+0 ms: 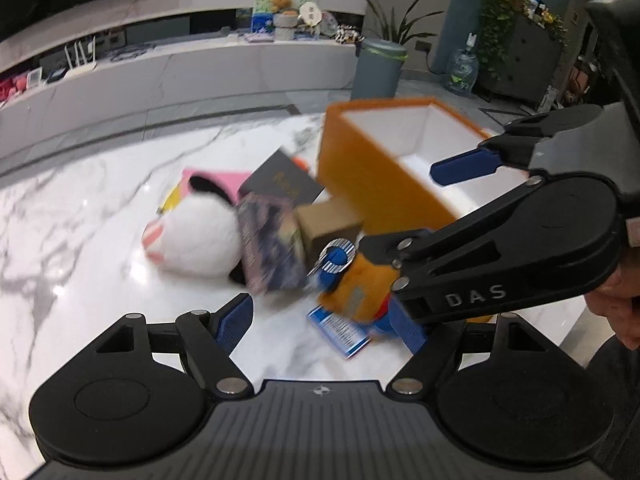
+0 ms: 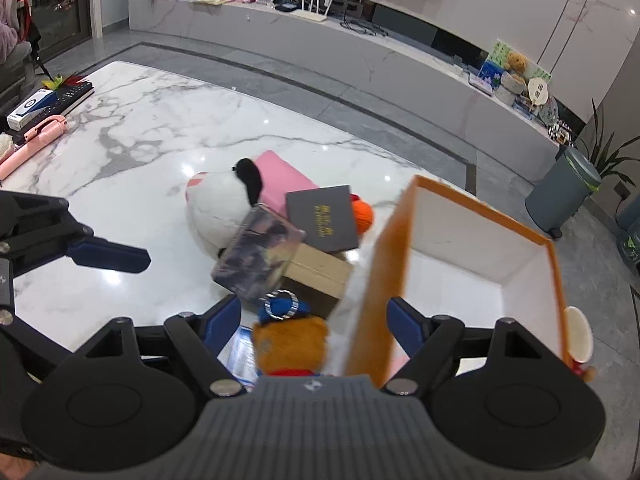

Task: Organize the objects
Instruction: 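Move the left tool to the photo card box while the right tool grasps the teddy bear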

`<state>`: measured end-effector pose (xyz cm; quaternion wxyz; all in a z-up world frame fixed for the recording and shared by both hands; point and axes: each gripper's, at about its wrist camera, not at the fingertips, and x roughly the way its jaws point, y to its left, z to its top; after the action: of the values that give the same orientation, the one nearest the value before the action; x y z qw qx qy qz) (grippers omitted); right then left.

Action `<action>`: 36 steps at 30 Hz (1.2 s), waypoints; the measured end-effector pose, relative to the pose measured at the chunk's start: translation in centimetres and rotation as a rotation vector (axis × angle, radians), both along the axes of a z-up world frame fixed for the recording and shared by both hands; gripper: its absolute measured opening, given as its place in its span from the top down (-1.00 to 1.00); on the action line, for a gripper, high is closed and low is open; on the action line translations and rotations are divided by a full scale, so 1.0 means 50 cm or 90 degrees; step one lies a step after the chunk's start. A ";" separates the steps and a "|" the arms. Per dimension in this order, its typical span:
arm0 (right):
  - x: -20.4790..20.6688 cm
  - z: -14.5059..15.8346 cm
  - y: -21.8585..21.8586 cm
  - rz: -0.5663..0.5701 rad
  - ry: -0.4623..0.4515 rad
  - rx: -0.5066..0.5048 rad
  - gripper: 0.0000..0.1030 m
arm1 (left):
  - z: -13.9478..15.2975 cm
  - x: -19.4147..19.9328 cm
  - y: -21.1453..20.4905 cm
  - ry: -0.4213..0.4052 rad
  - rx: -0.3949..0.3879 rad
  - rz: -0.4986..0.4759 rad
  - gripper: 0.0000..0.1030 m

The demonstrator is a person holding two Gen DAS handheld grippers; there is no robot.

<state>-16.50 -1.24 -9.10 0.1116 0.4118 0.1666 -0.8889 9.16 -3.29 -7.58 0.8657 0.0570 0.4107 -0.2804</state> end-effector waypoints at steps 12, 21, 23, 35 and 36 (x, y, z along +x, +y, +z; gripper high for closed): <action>0.021 -0.158 -0.050 -0.087 0.088 -0.057 -0.57 | -0.139 0.072 0.117 0.030 0.002 0.031 -0.74; 0.055 -0.211 -0.025 -0.085 0.092 -0.034 -0.46 | -0.145 0.129 0.124 0.005 -0.060 -0.015 -0.73; 0.063 -0.221 -0.024 -0.079 0.108 -0.008 -0.36 | -0.139 0.138 0.117 0.002 -0.094 -0.022 -0.73; 0.062 -0.288 -0.057 -0.019 0.160 0.183 -0.34 | -0.162 0.157 0.043 0.033 -0.098 -0.002 -0.18; 0.062 -0.291 -0.057 -0.019 0.155 0.184 -0.32 | -0.165 0.158 0.042 0.040 -0.109 -0.001 -0.09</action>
<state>-13.41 -4.07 -23.63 0.0169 0.3152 0.2984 -0.9007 17.07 -1.21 -15.81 0.8541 -0.0257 0.4120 -0.3166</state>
